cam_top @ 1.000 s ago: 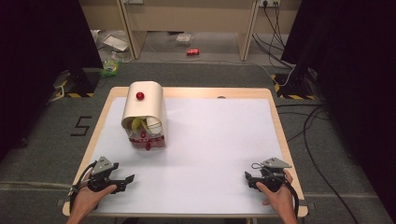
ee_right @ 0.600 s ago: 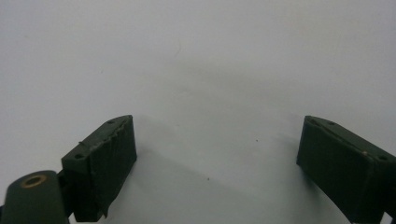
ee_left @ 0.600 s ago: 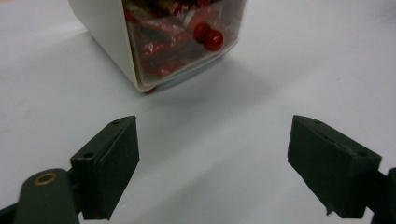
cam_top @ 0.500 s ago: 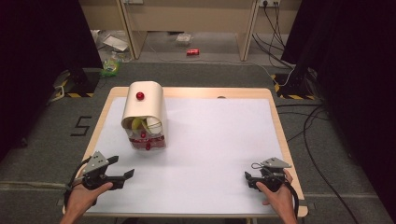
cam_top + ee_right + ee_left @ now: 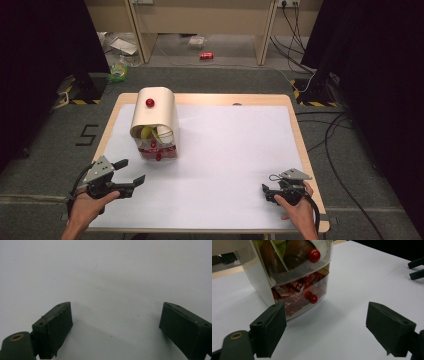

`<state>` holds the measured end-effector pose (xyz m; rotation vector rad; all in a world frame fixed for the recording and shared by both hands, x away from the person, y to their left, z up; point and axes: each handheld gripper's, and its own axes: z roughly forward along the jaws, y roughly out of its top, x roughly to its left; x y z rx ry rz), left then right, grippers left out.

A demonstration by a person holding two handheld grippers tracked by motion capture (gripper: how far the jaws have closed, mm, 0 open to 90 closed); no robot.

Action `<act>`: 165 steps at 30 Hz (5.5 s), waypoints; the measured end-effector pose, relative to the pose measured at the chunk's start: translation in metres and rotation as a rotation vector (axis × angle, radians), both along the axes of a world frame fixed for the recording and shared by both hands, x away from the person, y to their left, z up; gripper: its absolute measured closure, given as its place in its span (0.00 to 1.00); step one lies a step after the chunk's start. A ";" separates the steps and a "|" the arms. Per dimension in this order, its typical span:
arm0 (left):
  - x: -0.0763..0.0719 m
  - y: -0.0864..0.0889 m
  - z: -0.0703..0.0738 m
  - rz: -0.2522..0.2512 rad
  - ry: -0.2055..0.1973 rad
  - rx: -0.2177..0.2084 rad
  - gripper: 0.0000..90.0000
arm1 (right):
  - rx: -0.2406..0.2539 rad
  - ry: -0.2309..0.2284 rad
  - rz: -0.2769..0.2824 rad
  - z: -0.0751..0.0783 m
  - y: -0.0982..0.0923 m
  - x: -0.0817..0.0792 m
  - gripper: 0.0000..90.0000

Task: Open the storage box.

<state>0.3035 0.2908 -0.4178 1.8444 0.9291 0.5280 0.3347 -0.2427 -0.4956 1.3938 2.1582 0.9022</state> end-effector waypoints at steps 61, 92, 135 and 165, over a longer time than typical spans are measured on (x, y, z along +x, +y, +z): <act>0.067 -0.035 0.047 -0.065 -0.078 0.050 0.30 | -0.004 -0.002 0.008 0.000 0.000 0.001 0.11; 0.084 -0.032 0.046 -0.143 -0.084 0.142 0.76 | -0.004 0.000 0.009 0.000 0.000 0.001 0.11; 0.067 -0.033 0.052 -0.231 -0.086 0.137 0.94 | -0.003 0.001 0.010 0.000 0.000 0.001 0.11; 0.047 -0.032 0.052 -0.258 -0.067 0.142 0.95 | -0.004 0.001 0.011 0.000 0.000 0.001 0.10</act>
